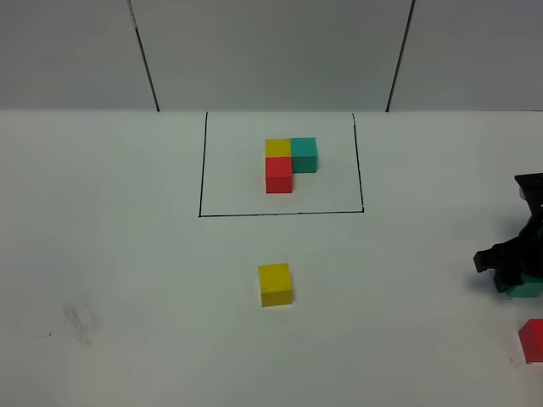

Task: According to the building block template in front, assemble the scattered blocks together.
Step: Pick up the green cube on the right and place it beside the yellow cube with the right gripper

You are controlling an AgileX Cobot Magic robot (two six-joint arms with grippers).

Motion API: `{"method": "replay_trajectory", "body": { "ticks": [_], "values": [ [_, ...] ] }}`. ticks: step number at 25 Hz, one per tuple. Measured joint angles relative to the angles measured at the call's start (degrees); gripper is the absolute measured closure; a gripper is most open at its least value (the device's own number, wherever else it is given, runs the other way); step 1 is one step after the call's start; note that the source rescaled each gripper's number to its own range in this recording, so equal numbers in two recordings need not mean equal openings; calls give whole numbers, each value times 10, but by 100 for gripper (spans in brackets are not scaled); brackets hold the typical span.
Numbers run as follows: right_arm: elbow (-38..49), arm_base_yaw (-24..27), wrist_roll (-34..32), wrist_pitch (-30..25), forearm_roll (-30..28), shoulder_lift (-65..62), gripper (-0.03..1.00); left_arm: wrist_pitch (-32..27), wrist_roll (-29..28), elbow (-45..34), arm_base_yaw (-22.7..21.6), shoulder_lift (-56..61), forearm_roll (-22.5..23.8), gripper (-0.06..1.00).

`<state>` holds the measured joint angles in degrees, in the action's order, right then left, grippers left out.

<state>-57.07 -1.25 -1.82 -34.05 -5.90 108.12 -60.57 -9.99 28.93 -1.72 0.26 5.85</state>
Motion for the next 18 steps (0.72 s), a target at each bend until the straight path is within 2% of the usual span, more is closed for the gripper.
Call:
{"method": "replay_trajectory", "body": {
  "ticks": [1, 2, 9, 12, 16, 18],
  "values": [
    [0, 0, 1, 0, 0, 0, 86, 0, 0, 0, 0, 0, 0, 31],
    [0, 0, 1, 0, 0, 0, 97, 0, 0, 0, 0, 0, 0, 31],
    [0, 0, 3, 3, 0, -24, 95, 0, 0, 0, 0, 0, 0, 31],
    [0, 0, 24, -8, 0, -65, 95, 0, 0, 0, 0, 0, 0, 31],
    [-1, -19, 98, -47, 1, -111, 95, 0, 0, 0, 0, 0, 0, 31],
    [-1, -36, 170, -71, 3, -122, 95, 0, 0, 0, 0, 0, 0, 31]
  ]
}}
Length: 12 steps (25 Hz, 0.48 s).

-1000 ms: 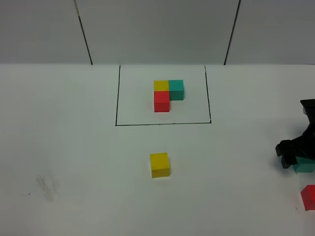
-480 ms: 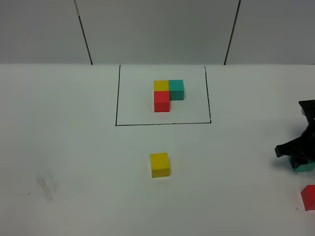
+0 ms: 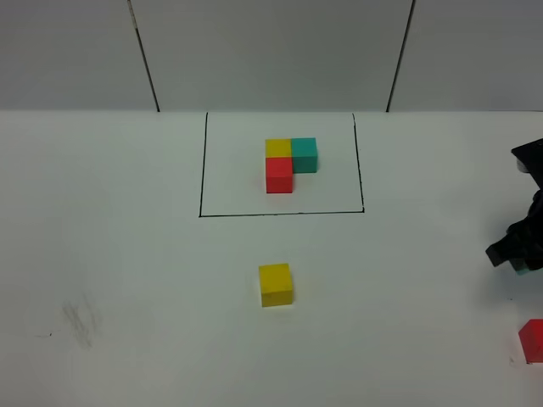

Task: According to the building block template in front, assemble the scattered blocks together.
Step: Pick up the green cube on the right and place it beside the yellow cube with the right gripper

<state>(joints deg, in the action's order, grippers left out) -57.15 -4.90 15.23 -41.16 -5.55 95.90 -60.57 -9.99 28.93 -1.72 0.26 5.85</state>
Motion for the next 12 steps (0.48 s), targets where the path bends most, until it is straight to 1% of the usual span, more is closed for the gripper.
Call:
{"method": "replay_trajectory", "body": {
  "ticks": [1, 4, 7, 9, 11, 12],
  "values": [
    [0, -11, 35, -9, 3, -2, 95, 0, 0, 0, 0, 0, 0, 31],
    [0, -44, 169, -28, 25, -2, 95, 0, 0, 0, 0, 0, 0, 31],
    [-2, -83, 302, -27, 62, -2, 95, 0, 0, 0, 0, 0, 0, 31],
    [-7, -107, 376, -19, 80, -2, 95, 0, 0, 0, 0, 0, 0, 31],
    [-22, -132, 425, -13, 89, 5, 95, 0, 0, 0, 0, 0, 0, 31],
    [-32, -145, 435, -12, 91, 13, 95, 0, 0, 0, 0, 0, 0, 31]
  ]
}}
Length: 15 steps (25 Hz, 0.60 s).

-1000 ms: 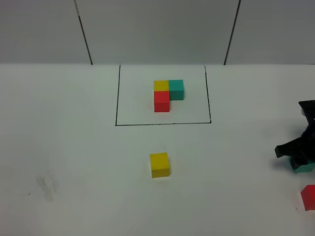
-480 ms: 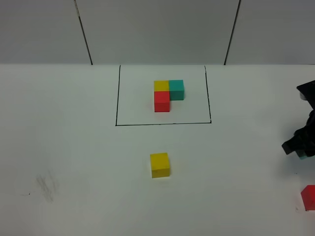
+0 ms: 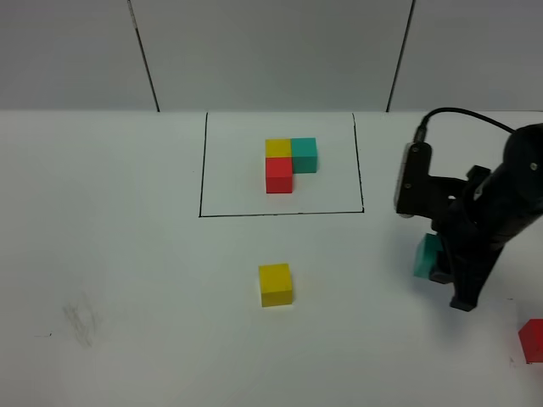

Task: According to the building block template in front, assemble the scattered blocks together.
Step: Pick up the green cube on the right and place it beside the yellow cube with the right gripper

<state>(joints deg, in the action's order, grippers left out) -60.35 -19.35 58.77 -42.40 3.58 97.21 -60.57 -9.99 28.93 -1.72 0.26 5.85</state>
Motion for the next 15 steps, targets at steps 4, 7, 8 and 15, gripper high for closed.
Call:
{"method": "replay_trajectory", "body": {
  "ticks": [4, 7, 8, 15],
  "values": [
    [-76, -41, 20, -22, 6, 63, 95, 0, 0, 0, 0, 0, 0, 31],
    [-137, -62, 27, -58, 6, 112, 95, 0, 0, 0, 0, 0, 0, 31],
    [-154, -69, 31, -68, 6, 123, 95, 0, 0, 0, 0, 0, 0, 31],
    [-199, -114, 58, -85, -6, 171, 96, 0, 0, 0, 0, 0, 0, 31]
  ]
}}
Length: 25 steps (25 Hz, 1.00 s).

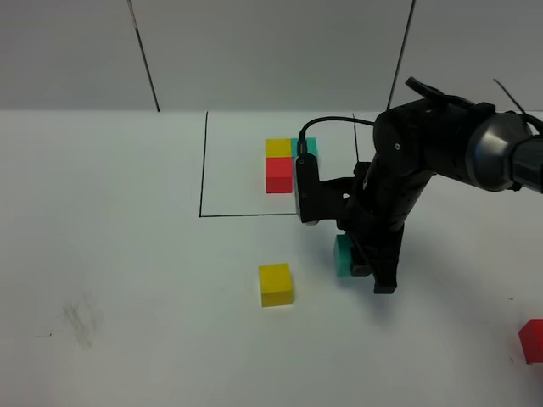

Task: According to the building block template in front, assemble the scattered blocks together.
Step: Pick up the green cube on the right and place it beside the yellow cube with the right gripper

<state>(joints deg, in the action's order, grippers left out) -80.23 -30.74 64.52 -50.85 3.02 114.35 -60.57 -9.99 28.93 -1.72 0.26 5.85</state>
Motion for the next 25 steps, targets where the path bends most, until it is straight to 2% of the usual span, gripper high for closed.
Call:
{"method": "replay_trajectory", "body": {
  "ticks": [7, 15, 25],
  "values": [
    [-22, -30, 27, 4, 0, 23, 96, 0, 0, 0, 0, 0, 0, 31],
    [-62, -43, 17, -11, -1, 59, 96, 0, 0, 0, 0, 0, 0, 31],
    [-64, -48, 1, -28, -1, 62, 96, 0, -1, 0, 0, 0, 0, 31]
  ]
}}
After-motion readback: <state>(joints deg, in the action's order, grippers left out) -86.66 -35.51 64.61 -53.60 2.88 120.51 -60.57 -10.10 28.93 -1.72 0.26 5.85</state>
